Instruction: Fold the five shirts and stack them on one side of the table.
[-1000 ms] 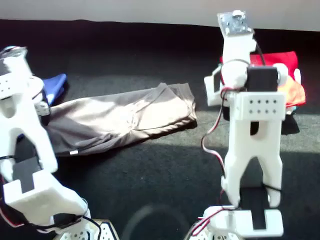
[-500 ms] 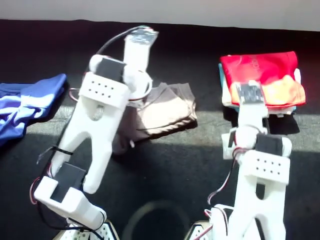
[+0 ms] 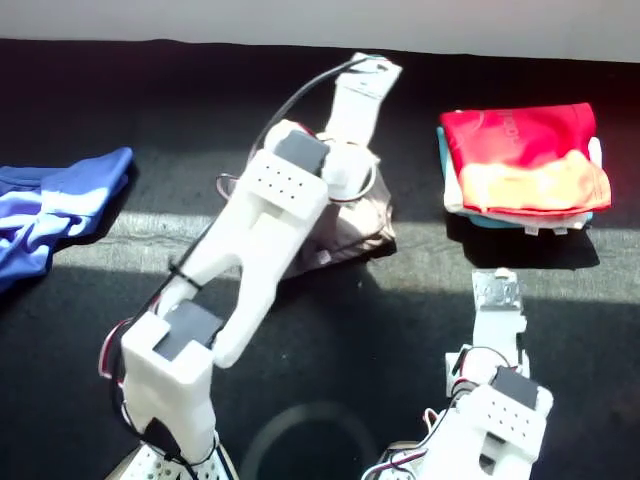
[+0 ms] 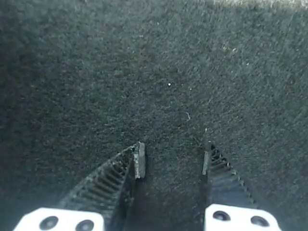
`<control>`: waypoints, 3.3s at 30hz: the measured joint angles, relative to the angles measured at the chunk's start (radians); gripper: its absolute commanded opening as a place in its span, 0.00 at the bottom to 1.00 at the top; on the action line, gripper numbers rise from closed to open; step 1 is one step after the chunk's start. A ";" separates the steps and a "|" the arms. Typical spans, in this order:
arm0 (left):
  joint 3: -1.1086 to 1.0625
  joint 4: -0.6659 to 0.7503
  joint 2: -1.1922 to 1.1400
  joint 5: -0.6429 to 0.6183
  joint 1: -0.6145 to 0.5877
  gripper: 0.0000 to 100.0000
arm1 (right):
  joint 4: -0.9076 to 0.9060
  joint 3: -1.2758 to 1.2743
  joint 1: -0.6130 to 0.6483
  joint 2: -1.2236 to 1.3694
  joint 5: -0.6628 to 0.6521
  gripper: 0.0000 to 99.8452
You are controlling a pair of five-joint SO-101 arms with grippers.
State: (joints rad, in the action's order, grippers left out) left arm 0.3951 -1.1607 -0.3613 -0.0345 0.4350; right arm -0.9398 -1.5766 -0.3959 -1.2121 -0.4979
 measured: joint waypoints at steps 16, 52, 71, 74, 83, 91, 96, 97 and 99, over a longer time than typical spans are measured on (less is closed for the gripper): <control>0.635 -0.296 -0.379 0.003 0.008 0.20 | -0.037 -0.080 -0.006 -0.310 0.000 0.20; 0.809 -0.152 -0.767 0.002 -0.089 0.01 | -0.066 -0.080 -0.006 -0.376 0.000 0.20; 1.140 -0.546 -0.769 0.018 -0.169 0.01 | -0.066 -0.080 -0.006 -0.377 0.000 0.20; 1.134 -0.585 -0.769 0.025 -0.149 0.01 | -0.066 -0.080 -0.006 -0.377 0.000 0.20; 1.002 -0.597 -0.769 0.025 -0.026 0.01 | -0.066 -0.080 -0.006 -0.377 0.000 0.20; 0.993 -0.551 -0.783 0.025 -0.015 0.01 | -0.066 -0.080 -0.006 -0.377 0.000 0.20; 1.016 -0.371 -0.841 0.023 -0.031 0.01 | -0.066 -0.080 -0.006 -0.377 0.000 0.20; 1.028 -0.331 -0.852 0.023 -0.037 0.01 | -0.066 -0.080 -0.006 -0.377 0.000 0.20; 1.043 -0.247 -0.876 0.021 -0.044 0.01 | -0.066 -0.080 -0.006 -0.377 0.000 0.20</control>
State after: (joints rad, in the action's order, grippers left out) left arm 1.4385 -1.4078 -1.2375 -0.0130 0.3905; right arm -1.0058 -1.6563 -0.4020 -1.5896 -0.4979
